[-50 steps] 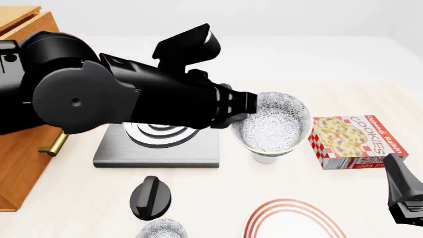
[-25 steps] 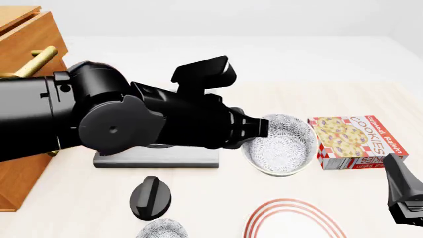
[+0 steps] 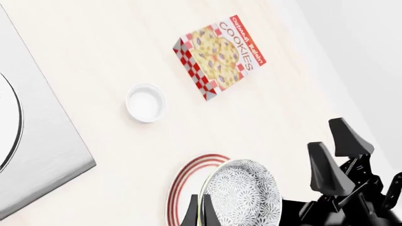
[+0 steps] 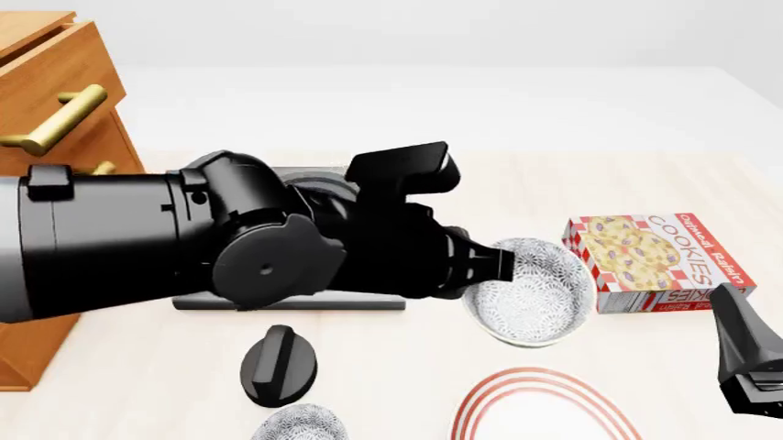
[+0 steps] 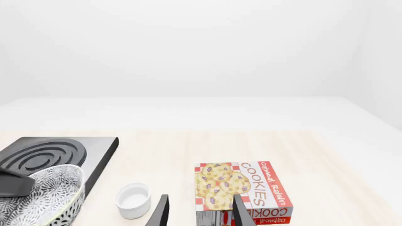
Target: Pick the akita bowl on the wooden cabinet and place it on the plate.
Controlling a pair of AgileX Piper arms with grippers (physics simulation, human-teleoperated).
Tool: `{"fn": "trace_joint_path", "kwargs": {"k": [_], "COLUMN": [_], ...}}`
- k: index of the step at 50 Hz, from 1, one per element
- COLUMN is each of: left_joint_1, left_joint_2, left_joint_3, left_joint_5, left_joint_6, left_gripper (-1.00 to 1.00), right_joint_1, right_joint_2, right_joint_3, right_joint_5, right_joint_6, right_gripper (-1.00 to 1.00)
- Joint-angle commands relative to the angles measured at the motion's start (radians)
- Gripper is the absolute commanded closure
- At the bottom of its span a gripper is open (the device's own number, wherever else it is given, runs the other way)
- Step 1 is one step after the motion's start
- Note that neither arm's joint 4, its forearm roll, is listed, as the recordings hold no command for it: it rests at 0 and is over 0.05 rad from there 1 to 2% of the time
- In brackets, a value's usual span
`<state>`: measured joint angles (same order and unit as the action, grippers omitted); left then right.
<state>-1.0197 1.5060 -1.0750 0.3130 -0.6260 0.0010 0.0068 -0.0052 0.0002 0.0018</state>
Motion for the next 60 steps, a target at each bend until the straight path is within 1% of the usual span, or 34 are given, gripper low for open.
{"fn": "trace_joint_path", "kwargs": {"k": [1, 12, 42, 60], "left_joint_1": [-0.016, -0.032, -0.041, -0.067], "left_joint_2": [0.037, 0.064, 0.121, 0.156], "left_joint_3": [-0.003, 0.005, 0.048, 0.036], "left_joint_5": [-0.028, -0.048, -0.101, -0.112], "left_joint_6": [-0.007, -0.022, -0.042, -0.056], "left_gripper": [1.0, 1.0, 1.0, 1.0], "right_joint_1": [0.0, 0.0, 0.0, 0.0], "right_joint_2": [0.0, 0.0, 0.0, 0.0], "right_joint_3": [0.0, 0.0, 0.0, 0.0], "right_joint_5": [0.0, 0.0, 0.0, 0.0], "right_joint_6": [0.0, 0.0, 0.0, 0.0], "right_gripper": [-1.0, -1.0, -1.0, -1.0]}}
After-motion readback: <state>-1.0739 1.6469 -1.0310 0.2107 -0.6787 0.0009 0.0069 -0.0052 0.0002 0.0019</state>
